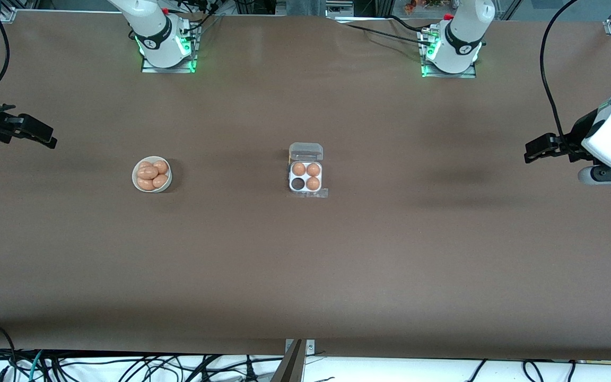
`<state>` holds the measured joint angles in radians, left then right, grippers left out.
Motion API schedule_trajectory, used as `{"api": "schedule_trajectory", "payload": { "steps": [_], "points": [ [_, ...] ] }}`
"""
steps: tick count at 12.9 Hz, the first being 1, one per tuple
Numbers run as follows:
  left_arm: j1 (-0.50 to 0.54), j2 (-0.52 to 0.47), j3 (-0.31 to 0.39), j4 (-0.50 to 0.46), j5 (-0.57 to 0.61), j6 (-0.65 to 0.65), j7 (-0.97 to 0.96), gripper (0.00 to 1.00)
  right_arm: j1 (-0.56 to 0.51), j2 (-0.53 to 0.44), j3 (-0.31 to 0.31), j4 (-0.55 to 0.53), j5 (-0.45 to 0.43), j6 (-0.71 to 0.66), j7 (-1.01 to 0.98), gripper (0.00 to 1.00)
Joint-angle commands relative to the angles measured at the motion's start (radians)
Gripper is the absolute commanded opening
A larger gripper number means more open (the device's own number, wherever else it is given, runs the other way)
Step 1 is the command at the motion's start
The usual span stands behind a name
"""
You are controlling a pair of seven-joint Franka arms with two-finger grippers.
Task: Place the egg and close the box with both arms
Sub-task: 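Move the right gripper over the white bowl of eggs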
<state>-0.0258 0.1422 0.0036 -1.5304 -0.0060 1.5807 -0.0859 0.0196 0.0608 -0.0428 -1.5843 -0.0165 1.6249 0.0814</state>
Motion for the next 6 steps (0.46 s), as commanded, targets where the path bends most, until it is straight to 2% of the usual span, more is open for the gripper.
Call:
{"api": "schedule_trajectory", "payload": {
  "steps": [1, 6],
  "points": [
    [0.006, 0.014, -0.002, 0.030, 0.000, -0.007, 0.015, 1.00, 0.003, 0.019, 0.004, 0.003, -0.003, -0.005, -0.065, 1.00],
    [0.006, 0.014, -0.002, 0.030, 0.000, -0.007, 0.014, 1.00, 0.046, 0.105, 0.004, -0.014, -0.002, -0.008, -0.548, 1.00]
  ]
}}
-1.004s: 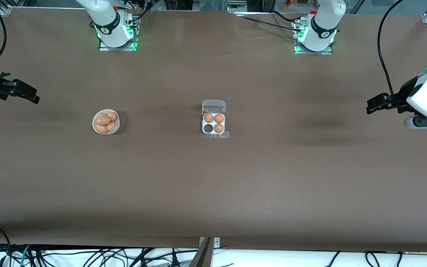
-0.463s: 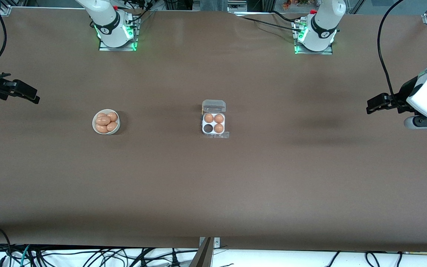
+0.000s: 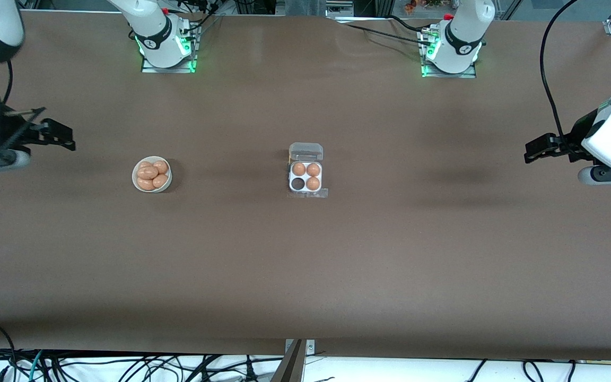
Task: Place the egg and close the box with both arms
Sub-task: 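Move the right gripper over the white bowl of eggs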
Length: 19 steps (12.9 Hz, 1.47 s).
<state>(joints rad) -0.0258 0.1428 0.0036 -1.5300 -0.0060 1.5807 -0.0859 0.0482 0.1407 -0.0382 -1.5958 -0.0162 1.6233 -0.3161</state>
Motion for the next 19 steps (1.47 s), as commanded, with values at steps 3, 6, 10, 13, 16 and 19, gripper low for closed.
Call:
{"api": "schedule_trajectory", "payload": {
  "steps": [3, 6, 10, 13, 16, 19],
  "points": [
    [0.006, 0.012, -0.002, 0.030, 0.001, -0.007, 0.014, 1.00, 0.035, 0.074, 0.000, -0.041, -0.002, 0.007, -0.529, 1.00],
    [0.006, 0.012, -0.002, 0.030, 0.001, -0.007, 0.014, 1.00, 0.038, 0.126, 0.000, -0.052, -0.011, 0.029, -0.675, 1.00],
    [0.006, 0.014, -0.002, 0.030, 0.001, -0.007, 0.014, 1.00, 0.055, 0.112, 0.006, -0.260, -0.019, 0.286, -0.864, 1.00],
    [0.006, 0.014, -0.002, 0.030, 0.000, -0.007, 0.014, 1.00, 0.056, 0.114, 0.021, -0.354, -0.040, 0.409, -1.064, 1.00],
    [0.004, 0.014, -0.002, 0.030, 0.001, -0.007, 0.014, 1.00, 0.073, 0.149, 0.021, -0.378, -0.077, 0.447, -1.196, 1.00],
    [0.015, 0.020, -0.002, 0.030, -0.002, -0.007, 0.015, 1.00, 0.096, 0.184, 0.021, -0.426, -0.088, 0.541, -1.224, 1.00]
  ]
}}
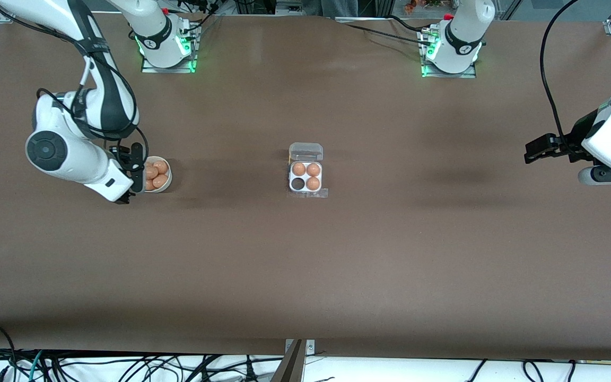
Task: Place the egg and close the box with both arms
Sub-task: 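Lower the right gripper into the bowl and grasp one brown egg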
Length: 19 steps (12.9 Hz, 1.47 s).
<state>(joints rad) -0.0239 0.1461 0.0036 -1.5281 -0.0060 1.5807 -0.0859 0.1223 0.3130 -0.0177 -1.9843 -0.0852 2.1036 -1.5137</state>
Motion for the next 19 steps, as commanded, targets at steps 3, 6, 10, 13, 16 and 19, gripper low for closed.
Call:
{"api": "schedule_trajectory", "payload": {
  "steps": [3, 6, 10, 13, 16, 19],
  "points": [
    [0.013, 0.017, -0.002, 0.028, 0.000, -0.005, 0.014, 1.00, 0.026, 0.064, 0.001, -0.038, -0.021, 0.102, -0.080, 1.00],
    [0.015, 0.017, -0.002, 0.028, 0.000, -0.005, 0.014, 1.00, 0.042, 0.074, 0.001, -0.036, -0.022, 0.093, -0.117, 1.00],
    [0.015, 0.017, -0.002, 0.028, 0.000, -0.007, 0.015, 1.00, 0.048, 0.070, -0.001, -0.030, -0.040, 0.010, -0.126, 1.00],
    [0.015, 0.017, -0.002, 0.028, 0.000, -0.007, 0.014, 1.00, 0.046, 0.063, -0.002, -0.024, -0.054, -0.059, -0.138, 1.00],
    [0.016, 0.017, -0.002, 0.028, 0.000, -0.007, 0.014, 1.00, 0.045, 0.063, -0.007, -0.024, -0.091, -0.071, -0.145, 1.00],
    [0.016, 0.017, -0.002, 0.028, 0.000, -0.007, 0.014, 1.00, 0.043, 0.073, -0.008, -0.028, -0.096, -0.063, -0.146, 1.00]
  ]
}}
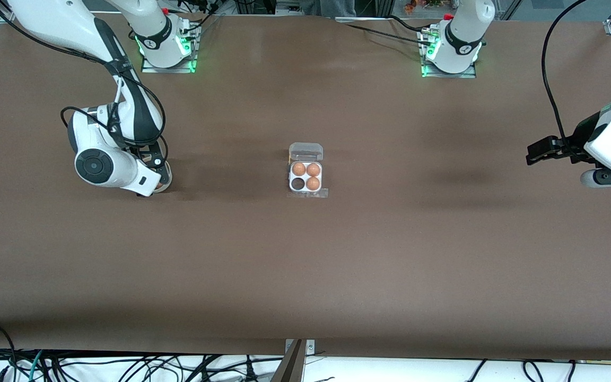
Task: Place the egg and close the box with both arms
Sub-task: 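Lower the right gripper into the bowl and grasp one brown egg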
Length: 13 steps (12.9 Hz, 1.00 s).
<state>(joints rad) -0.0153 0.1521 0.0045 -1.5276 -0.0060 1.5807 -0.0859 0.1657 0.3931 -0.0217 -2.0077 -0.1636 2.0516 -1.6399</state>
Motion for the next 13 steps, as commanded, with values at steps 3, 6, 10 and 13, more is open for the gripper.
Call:
{"api": "schedule_trajectory", "payload": {
  "steps": [3, 6, 10, 13],
  "points": [
    [0.008, 0.011, -0.003, 0.027, 0.000, -0.007, 0.014, 1.00, -0.002, 0.012, -0.004, -0.003, -0.019, 0.022, -0.020, 1.00],
    [0.006, 0.011, -0.003, 0.027, 0.000, -0.007, 0.014, 1.00, -0.005, 0.029, -0.004, -0.003, -0.019, 0.051, -0.020, 0.88],
    [0.006, 0.011, -0.003, 0.027, -0.002, -0.007, 0.014, 1.00, -0.002, 0.030, -0.004, -0.003, -0.019, 0.058, -0.021, 0.57],
    [0.006, 0.011, -0.003, 0.027, 0.000, -0.007, 0.014, 1.00, -0.002, 0.030, -0.004, -0.002, -0.019, 0.059, -0.023, 0.42]
  ]
}}
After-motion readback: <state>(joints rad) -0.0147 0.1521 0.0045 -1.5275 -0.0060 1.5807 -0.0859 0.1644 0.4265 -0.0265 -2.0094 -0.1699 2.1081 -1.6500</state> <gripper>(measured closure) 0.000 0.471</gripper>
